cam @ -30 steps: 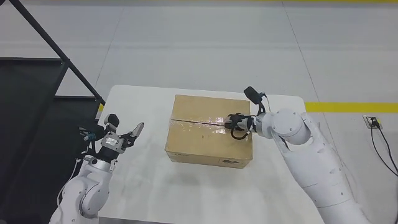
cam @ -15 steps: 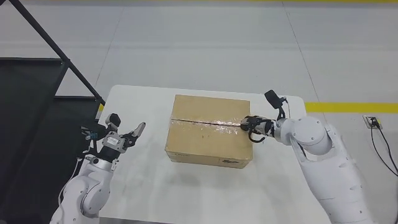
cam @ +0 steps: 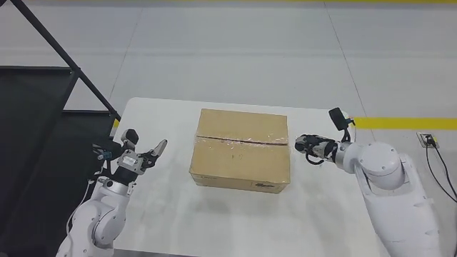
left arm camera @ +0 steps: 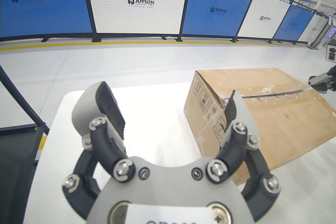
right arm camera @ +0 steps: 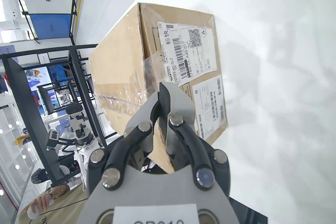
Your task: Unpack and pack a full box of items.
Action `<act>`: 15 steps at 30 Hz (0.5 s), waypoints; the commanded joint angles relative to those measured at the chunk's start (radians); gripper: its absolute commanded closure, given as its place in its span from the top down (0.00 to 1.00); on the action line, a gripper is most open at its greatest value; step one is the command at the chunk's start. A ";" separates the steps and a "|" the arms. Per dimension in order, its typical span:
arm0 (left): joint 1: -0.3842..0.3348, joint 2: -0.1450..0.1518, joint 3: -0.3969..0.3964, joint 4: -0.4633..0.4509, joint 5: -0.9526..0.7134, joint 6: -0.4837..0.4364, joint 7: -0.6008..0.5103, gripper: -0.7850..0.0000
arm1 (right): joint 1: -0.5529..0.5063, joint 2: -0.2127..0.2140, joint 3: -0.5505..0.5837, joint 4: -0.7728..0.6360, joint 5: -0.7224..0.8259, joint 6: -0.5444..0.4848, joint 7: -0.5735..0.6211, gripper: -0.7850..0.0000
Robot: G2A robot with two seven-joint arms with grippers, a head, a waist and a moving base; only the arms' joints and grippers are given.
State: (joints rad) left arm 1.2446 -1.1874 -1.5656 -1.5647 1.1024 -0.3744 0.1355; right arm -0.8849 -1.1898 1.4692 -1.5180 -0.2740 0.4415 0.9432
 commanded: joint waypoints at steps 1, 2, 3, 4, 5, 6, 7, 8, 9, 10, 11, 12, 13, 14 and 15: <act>-0.004 0.001 -0.001 0.003 0.000 -0.004 -0.003 1.00 | -0.031 0.006 0.046 -0.025 0.021 0.001 -0.012 0.00; -0.007 0.001 -0.002 0.006 -0.002 -0.006 -0.005 1.00 | -0.046 0.009 0.067 -0.036 0.032 0.001 -0.018 0.00; -0.010 0.002 -0.003 0.008 -0.003 -0.009 -0.007 1.00 | -0.061 0.011 0.088 -0.048 0.045 -0.001 -0.030 0.00; -0.014 0.002 -0.005 0.012 -0.003 -0.012 -0.009 1.00 | -0.077 0.013 0.108 -0.060 0.062 -0.006 -0.047 0.00; -0.018 0.003 -0.006 0.015 -0.005 -0.015 -0.011 1.00 | -0.093 0.014 0.126 -0.071 0.083 -0.015 -0.067 0.00; -0.022 0.003 -0.006 0.018 -0.006 -0.020 -0.013 1.00 | -0.108 0.014 0.143 -0.080 0.104 -0.024 -0.092 0.00; -0.026 0.004 -0.007 0.021 -0.006 -0.025 -0.015 1.00 | -0.122 0.013 0.158 -0.089 0.130 -0.040 -0.120 0.00; -0.029 0.004 -0.008 0.024 -0.006 -0.029 -0.017 1.00 | -0.135 0.012 0.170 -0.094 0.152 -0.060 -0.147 0.00; -0.033 0.005 -0.011 0.027 -0.008 -0.034 -0.018 1.00 | -0.146 0.011 0.182 -0.095 0.172 -0.085 -0.178 0.00; -0.037 0.006 -0.016 0.031 -0.009 -0.036 -0.015 1.00 | -0.156 0.010 0.196 -0.092 0.193 -0.112 -0.217 0.00; -0.040 0.007 -0.022 0.035 -0.012 -0.035 -0.009 1.00 | -0.165 0.009 0.205 -0.085 0.218 -0.137 -0.247 0.30; -0.042 0.007 -0.028 0.041 -0.016 -0.031 -0.004 1.00 | -0.171 0.007 0.214 -0.078 0.240 -0.164 -0.274 0.82; -0.045 0.008 -0.034 0.048 -0.022 -0.027 0.000 1.00 | -0.176 0.005 0.226 -0.063 0.276 -0.178 -0.305 1.00; -0.047 0.008 -0.037 0.053 -0.029 -0.029 -0.001 1.00 | -0.178 0.004 0.230 -0.056 0.287 -0.175 -0.318 1.00; -0.045 0.008 -0.033 0.047 -0.022 -0.029 -0.002 1.00 | -0.177 0.005 0.224 -0.064 0.268 -0.175 -0.302 0.05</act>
State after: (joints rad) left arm 1.1981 -1.1793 -1.6020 -1.5132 1.0754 -0.4030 0.1350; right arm -1.0634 -1.1854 1.6983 -1.5749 0.0140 0.2631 0.6197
